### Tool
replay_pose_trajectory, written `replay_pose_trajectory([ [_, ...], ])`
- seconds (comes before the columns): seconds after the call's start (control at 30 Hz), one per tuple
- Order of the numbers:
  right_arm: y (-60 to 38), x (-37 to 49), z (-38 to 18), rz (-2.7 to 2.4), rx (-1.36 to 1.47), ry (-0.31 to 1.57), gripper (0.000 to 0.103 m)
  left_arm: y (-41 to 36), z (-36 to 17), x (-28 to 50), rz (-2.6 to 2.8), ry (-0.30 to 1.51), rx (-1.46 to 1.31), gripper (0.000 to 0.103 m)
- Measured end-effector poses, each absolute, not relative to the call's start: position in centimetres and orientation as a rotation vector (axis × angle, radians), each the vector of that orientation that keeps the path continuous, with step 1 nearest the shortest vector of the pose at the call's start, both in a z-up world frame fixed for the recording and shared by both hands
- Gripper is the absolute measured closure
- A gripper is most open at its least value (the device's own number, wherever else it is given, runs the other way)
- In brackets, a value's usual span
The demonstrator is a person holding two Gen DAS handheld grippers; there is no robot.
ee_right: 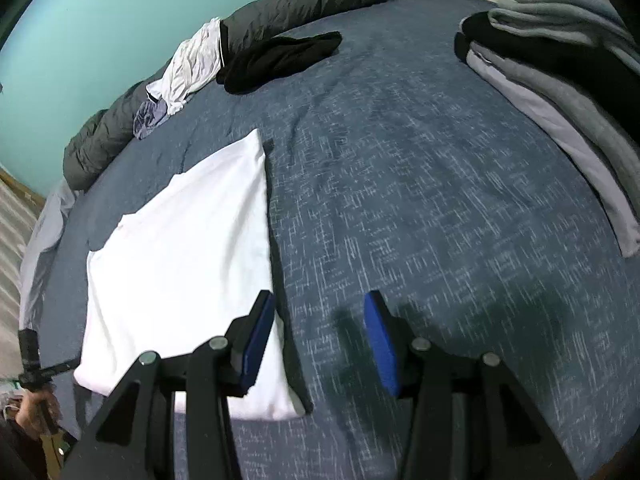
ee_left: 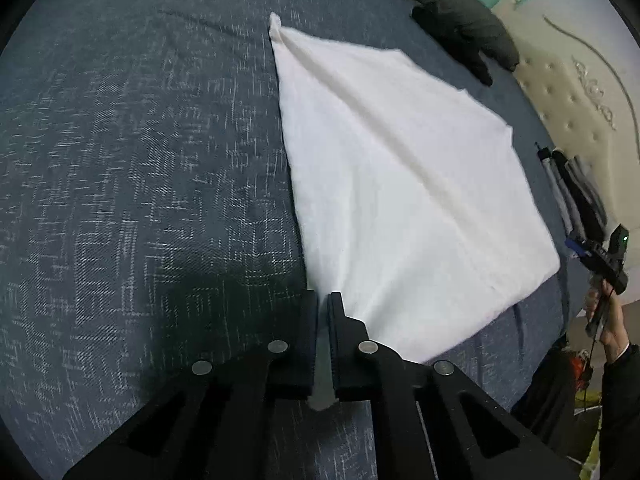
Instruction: Fold clothes
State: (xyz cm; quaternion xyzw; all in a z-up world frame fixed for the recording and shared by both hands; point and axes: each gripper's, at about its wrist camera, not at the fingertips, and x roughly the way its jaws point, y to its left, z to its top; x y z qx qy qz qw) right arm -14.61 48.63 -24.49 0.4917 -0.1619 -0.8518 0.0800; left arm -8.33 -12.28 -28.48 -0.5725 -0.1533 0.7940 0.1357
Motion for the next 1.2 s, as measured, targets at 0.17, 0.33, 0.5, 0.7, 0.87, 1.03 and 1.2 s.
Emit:
replay_pose_trajectory([
  [0.17, 48.4, -14.0, -24.3, -2.526, 1.475, -0.478, 0.056, -14.1, -27.1, -6.4, 2.358, -0.511, -1.619, 0.099],
  [0.33, 47.6, -14.0, -24.5, -2.484, 1.494, -0.456, 0.056, -14.8, -27.8, -6.4, 2.333, -0.601, -1.639, 0.097],
  [0.5, 46.9, -13.9, -24.9, -2.435, 1.517, -0.426, 0.050, -14.7, -27.4, -5.9, 2.319, -0.623, -1.627, 0.077],
  [0.7, 46.3, -13.4, -25.8, -2.360, 1.554, -0.368, 0.047, -13.8, -27.7, -4.8, 2.273, -0.551, -1.654, 0.068],
  [0.87, 45.8, -13.0, -26.7, -2.296, 1.589, -0.345, 0.047, -12.5, -28.4, -4.4, 2.229, -0.476, -1.670, 0.092],
  [1.03, 45.1, -12.4, -27.3, -2.225, 1.616, -0.318, 0.048, -11.9, -27.9, -4.4, 2.241, -0.429, -1.650, 0.098],
  [1.2, 45.4, -12.2, -27.7, -2.226, 1.624, -0.313, 0.098, -12.3, -26.9, -3.9, 2.260, -0.421, -1.614, 0.099],
])
